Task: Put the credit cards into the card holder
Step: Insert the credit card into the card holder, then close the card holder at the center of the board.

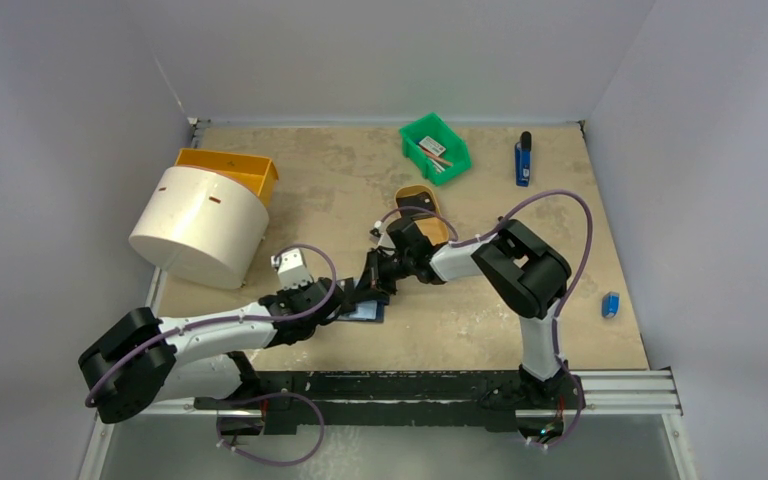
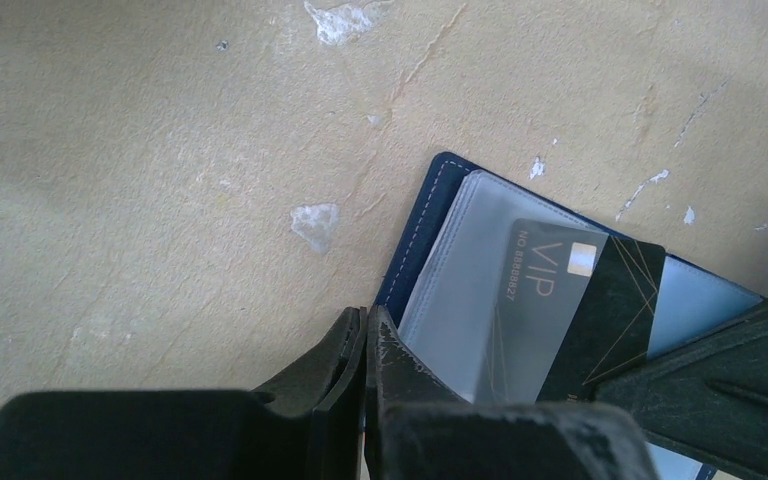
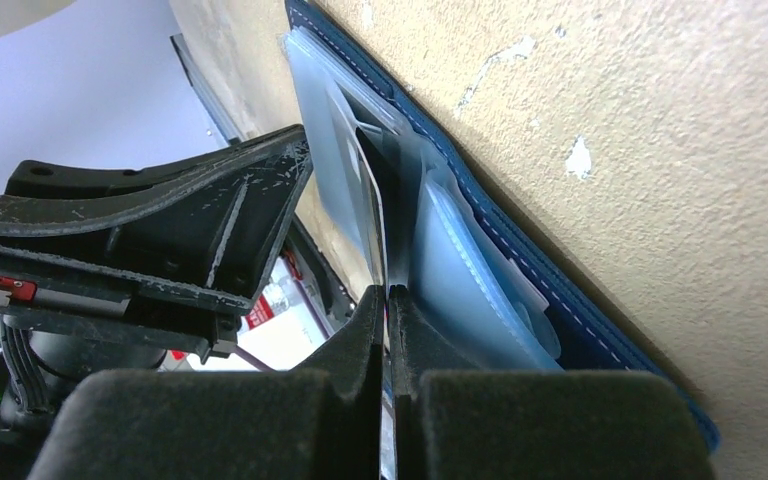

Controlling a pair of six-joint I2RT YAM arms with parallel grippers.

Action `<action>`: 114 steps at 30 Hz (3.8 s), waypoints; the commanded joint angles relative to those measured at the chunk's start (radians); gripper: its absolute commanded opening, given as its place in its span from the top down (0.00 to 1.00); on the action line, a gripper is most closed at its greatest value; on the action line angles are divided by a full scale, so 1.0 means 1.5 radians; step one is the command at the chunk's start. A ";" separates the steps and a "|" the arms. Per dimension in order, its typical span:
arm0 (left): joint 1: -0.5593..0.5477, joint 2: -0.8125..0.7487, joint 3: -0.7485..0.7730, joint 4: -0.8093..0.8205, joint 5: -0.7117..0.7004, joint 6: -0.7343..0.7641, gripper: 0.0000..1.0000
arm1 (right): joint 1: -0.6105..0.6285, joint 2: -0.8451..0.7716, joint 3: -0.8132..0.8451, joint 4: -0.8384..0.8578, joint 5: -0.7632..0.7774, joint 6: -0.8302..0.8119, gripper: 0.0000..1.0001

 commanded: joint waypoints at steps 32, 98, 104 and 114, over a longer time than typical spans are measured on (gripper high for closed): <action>0.002 -0.090 -0.069 0.125 0.107 0.028 1.00 | 0.037 0.006 0.052 -0.009 0.023 0.031 0.61; 0.002 -0.304 -0.003 -0.070 -0.048 0.047 0.64 | 0.091 -0.101 0.257 -0.543 0.615 -0.371 0.40; 0.001 -0.311 -0.007 -0.085 -0.048 0.040 0.62 | 0.100 -0.063 0.278 -0.575 0.634 -0.366 0.41; 0.002 -0.305 -0.010 -0.091 -0.045 0.031 0.63 | 0.099 -0.065 0.263 -0.610 0.632 -0.341 0.58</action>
